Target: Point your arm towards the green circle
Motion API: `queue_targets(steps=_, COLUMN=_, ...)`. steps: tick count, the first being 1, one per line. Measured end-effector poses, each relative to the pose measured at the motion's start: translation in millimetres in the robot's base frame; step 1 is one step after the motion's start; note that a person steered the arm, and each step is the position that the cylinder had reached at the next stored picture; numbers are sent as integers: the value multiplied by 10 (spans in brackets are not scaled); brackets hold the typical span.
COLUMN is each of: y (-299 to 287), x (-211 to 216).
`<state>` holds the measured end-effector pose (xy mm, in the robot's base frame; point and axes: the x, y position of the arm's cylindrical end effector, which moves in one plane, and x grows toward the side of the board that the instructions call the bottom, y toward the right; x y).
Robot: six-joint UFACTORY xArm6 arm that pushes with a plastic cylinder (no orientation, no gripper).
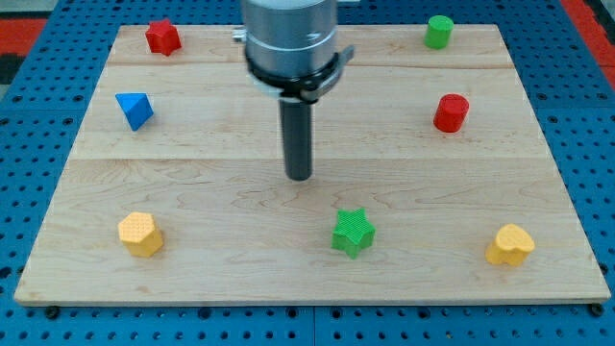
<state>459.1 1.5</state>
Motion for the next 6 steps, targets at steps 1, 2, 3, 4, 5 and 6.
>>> queue_targets(steps=1, y=381, x=-334)
queue_targets(steps=2, y=515, x=-753)
queue_targets(steps=3, y=582, x=-1137)
queue_targets(steps=4, y=1351, x=-1668)
queue_targets(steps=5, y=2087, x=-1896)
queue_targets(steps=6, y=2383, x=-2249)
